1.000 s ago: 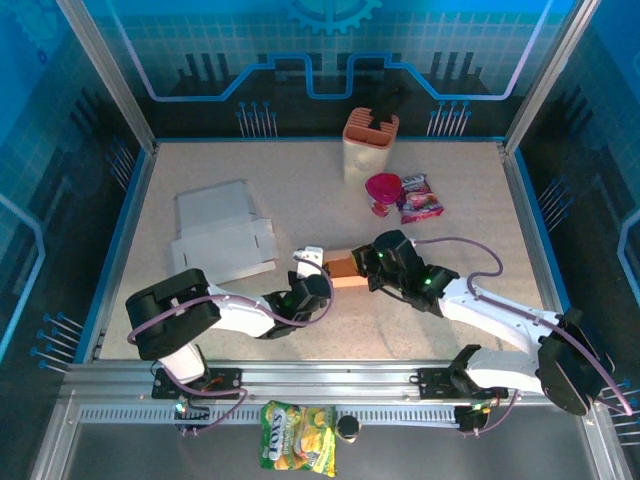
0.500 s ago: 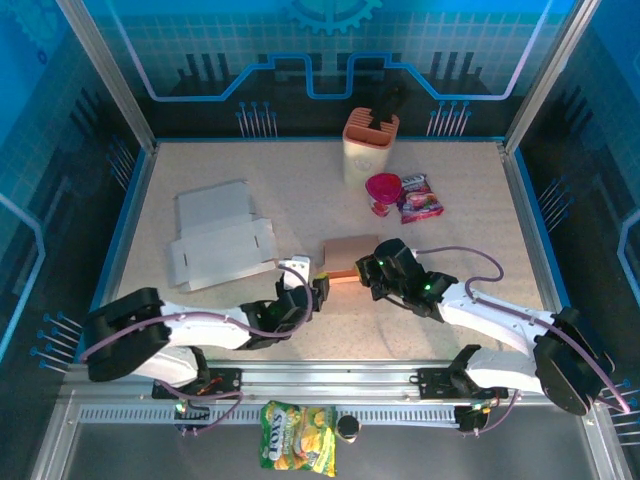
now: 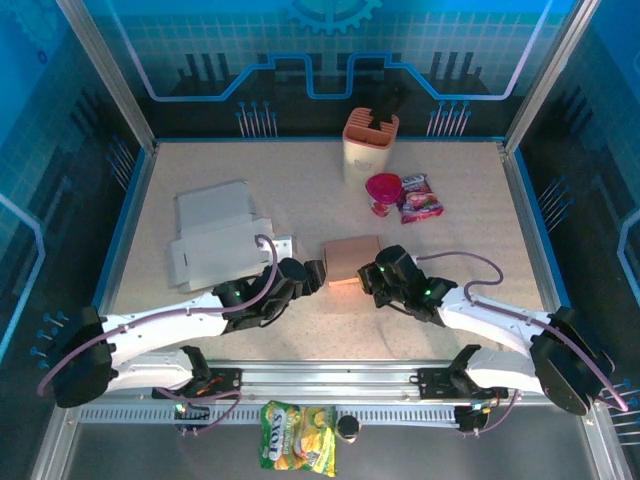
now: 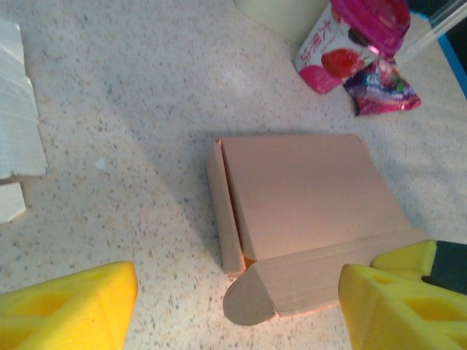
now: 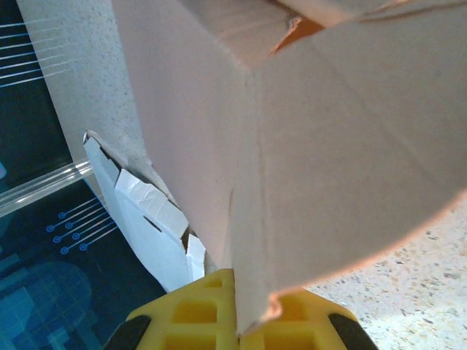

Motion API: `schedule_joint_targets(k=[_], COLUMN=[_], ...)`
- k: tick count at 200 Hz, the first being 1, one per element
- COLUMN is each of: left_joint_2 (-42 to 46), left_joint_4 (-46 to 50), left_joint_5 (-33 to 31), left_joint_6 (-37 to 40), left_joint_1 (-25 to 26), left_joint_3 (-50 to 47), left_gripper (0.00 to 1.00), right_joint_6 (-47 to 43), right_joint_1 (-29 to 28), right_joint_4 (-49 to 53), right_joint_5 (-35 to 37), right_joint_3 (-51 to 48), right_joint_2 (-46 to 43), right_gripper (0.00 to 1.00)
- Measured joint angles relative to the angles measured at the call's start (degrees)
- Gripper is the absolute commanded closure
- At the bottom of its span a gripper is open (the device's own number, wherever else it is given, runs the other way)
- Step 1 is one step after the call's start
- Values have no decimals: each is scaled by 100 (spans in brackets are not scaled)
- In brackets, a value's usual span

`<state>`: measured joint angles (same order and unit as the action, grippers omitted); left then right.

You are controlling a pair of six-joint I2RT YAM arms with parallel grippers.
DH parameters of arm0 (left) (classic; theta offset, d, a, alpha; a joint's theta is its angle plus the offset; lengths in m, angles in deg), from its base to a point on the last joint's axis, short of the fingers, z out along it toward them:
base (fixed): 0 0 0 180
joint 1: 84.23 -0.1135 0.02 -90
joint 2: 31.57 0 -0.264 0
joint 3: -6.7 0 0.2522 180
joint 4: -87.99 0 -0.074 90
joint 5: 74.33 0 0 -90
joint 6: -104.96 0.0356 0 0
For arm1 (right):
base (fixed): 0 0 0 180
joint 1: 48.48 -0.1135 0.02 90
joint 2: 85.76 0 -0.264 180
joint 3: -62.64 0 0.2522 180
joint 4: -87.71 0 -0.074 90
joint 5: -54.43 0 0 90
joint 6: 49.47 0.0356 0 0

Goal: Fold the paper box

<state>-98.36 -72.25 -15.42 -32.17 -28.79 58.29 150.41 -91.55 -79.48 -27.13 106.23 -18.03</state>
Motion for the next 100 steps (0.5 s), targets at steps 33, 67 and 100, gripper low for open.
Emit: schedule_joint_targets(k=[33,67,100], left_joint_2=[-164,-568,-927], left_joint_4=[326,444,435], left_joint_5=[350,570,697], left_joint_6=[-173,-295,-385], left_joint_1=[0,0,0], left_joint_3=[31,72,85], left_gripper=[31,35,36], right_joint_6=[-131,-195,-214], right_joint_1=[0,-48,-219], right_joint_4=[-66,-52,-4], right_joint_5=[-142,-186,-170], right_joint_3=[-103,-400,-634], right_joint_2=[-37,-330,-625], right_gripper=[100,100,99])
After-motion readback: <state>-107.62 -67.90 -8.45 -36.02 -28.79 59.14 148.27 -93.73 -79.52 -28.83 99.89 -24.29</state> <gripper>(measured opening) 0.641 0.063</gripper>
